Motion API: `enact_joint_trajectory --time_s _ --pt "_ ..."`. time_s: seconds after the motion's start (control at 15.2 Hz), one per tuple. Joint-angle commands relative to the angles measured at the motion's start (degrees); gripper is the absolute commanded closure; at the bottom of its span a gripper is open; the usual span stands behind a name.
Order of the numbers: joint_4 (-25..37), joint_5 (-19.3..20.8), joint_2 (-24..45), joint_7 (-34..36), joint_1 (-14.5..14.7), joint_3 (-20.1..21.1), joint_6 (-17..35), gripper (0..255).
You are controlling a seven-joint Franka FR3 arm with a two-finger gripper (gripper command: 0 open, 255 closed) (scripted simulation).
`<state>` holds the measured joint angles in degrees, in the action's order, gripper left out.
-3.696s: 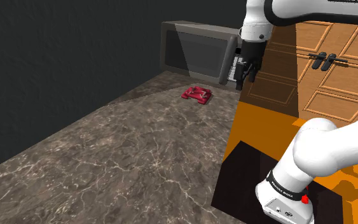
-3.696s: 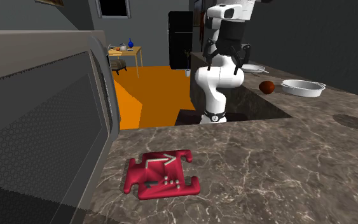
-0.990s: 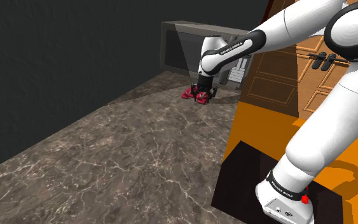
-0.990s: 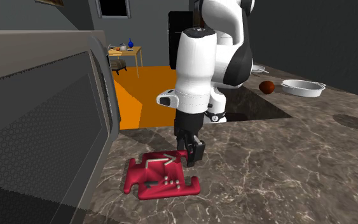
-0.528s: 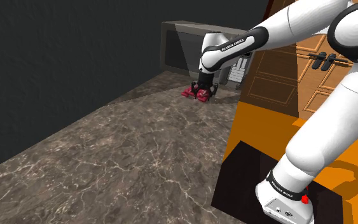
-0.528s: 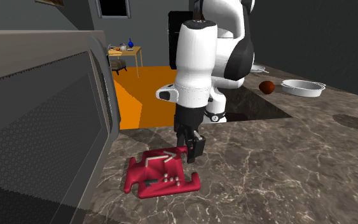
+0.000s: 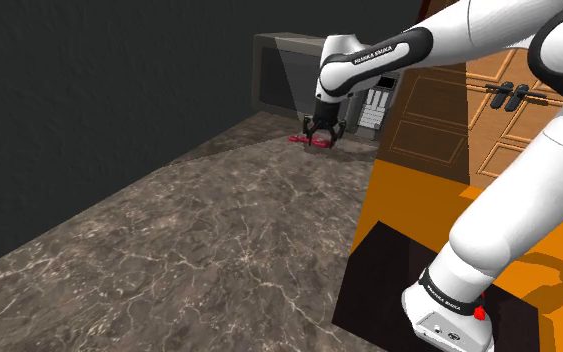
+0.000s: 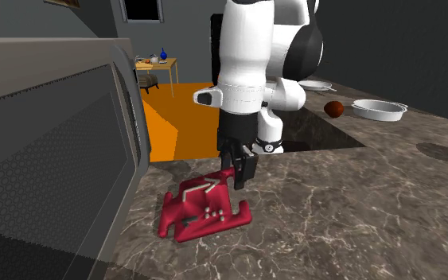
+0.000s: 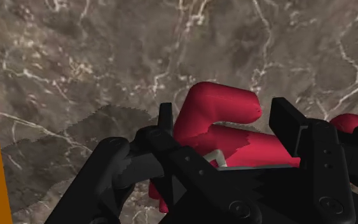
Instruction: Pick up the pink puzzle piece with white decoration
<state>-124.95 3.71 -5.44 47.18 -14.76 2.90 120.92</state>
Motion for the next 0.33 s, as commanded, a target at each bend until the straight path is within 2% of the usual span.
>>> enact_joint_trajectory --time_s 0.0,0.26 --pt "1.16 -0.09 -0.48 -0.04 0.05 0.04 -1.65 255" --pt "2.28 -0.18 -1.0 -0.17 0.06 0.04 -3.29 255"
